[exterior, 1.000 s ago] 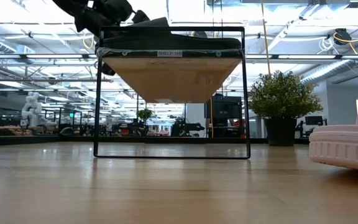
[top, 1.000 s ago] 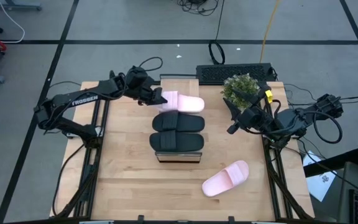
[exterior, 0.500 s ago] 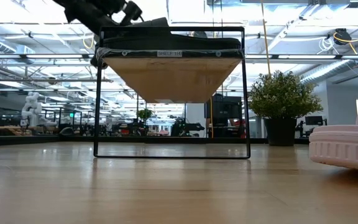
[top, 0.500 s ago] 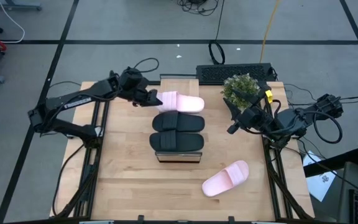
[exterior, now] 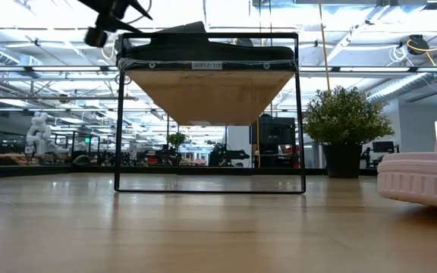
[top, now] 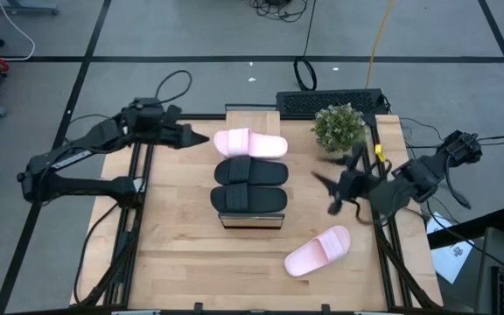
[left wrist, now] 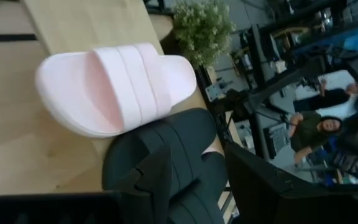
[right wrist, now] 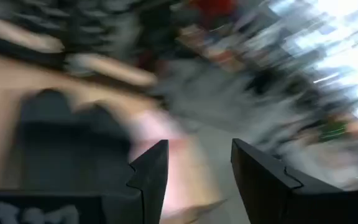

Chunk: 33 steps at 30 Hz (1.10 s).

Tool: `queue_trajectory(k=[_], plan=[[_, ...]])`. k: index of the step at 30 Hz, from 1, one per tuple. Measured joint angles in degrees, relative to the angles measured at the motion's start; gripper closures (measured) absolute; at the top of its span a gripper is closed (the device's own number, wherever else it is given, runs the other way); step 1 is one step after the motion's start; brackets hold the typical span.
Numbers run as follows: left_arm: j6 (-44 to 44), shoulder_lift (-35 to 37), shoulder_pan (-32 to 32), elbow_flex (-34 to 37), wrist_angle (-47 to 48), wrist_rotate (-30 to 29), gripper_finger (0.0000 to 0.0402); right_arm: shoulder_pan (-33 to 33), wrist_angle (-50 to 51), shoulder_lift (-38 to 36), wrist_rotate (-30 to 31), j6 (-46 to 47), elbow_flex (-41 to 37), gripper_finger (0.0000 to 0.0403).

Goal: Pick and place slides into the shelf
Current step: Put the pink slide on the shelf

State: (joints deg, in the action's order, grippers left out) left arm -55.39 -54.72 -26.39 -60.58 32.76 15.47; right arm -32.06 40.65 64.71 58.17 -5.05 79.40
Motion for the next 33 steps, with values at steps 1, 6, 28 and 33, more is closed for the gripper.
queue_trajectory(k=[1, 6, 28, 33], plan=[[-0.23, 0.89, 0.66, 0.00, 0.70, -1.22, 0.0259, -0.42, 4.77, 0.13, -2.45, 6.30, 0.00, 0.0239], [-0.40, 3.46, 4.40, 0.00, 3.42, -6.09, 0.0259, -2.52, 24.34, 1.87, -12.23, 29.54, -0.02, 0.0239], [-1.85, 3.00, 15.69, 0.00, 3.95, -14.52, 0.0259, -10.18, 7.40, -6.91, -43.54, 80.64, -36.68, 0.0239], [-1.91, 2.99, 15.72, 0.00, 3.94, -14.52, 0.0259, -11.26, 0.56, -11.88, -46.45, 87.00, -44.15, 0.0239]])
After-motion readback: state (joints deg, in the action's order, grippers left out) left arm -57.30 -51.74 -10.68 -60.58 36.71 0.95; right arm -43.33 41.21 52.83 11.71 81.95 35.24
